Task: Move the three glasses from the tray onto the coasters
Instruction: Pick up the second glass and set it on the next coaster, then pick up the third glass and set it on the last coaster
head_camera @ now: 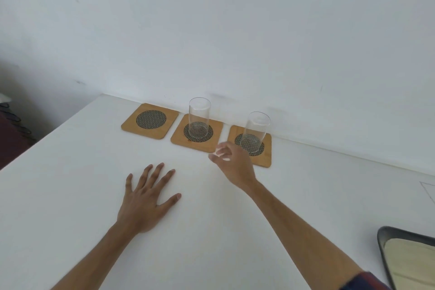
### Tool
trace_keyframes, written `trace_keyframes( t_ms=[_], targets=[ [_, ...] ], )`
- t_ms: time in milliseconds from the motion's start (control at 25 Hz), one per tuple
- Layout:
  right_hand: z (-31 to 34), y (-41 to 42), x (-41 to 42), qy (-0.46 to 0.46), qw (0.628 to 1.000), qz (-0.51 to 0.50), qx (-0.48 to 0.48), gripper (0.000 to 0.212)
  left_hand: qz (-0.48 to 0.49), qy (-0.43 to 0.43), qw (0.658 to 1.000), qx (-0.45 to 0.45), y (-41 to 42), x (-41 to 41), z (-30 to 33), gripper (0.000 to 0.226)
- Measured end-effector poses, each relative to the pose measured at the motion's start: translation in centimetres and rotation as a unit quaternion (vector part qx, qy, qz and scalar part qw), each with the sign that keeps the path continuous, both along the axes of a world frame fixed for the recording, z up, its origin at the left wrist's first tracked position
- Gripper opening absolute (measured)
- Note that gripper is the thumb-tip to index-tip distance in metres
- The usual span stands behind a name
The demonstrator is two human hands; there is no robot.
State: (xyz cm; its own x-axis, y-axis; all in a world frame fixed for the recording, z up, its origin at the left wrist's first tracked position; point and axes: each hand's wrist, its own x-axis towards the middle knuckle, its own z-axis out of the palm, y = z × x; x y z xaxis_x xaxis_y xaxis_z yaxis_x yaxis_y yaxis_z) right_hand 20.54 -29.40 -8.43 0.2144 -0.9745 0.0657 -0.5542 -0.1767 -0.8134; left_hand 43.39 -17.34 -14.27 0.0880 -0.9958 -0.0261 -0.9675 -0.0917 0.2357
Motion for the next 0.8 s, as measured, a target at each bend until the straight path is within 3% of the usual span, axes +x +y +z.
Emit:
trace_keyframes(
  t_ms=[80,360,600,800],
  targets=[
    [0.2,2.2,-2.2,0.005,1.000,-0.004,0.003,0.020,0.000,0.002,1.000,-0.004,0.0,0.0,0.0,0.081],
    [1.5,9.0,-11.2,0.067,0.997,-0.049,0.001,0.022,0.009,0.010,1.000,-0.012,0.4,-0.3,0.4,0.079],
    [4.6,13.4,-20.9,0.083,0.995,-0.058,-0.015,0.020,0.081,0.031,0.996,-0.015,2.2,-4.7,1.0,0.055],
    [6.5,17.2,-30.6,0.070,0.994,-0.077,-0.011,0.016,0.107,0.195,0.970,-0.100,7.1,-17.2,3.9,0.035]
  ],
)
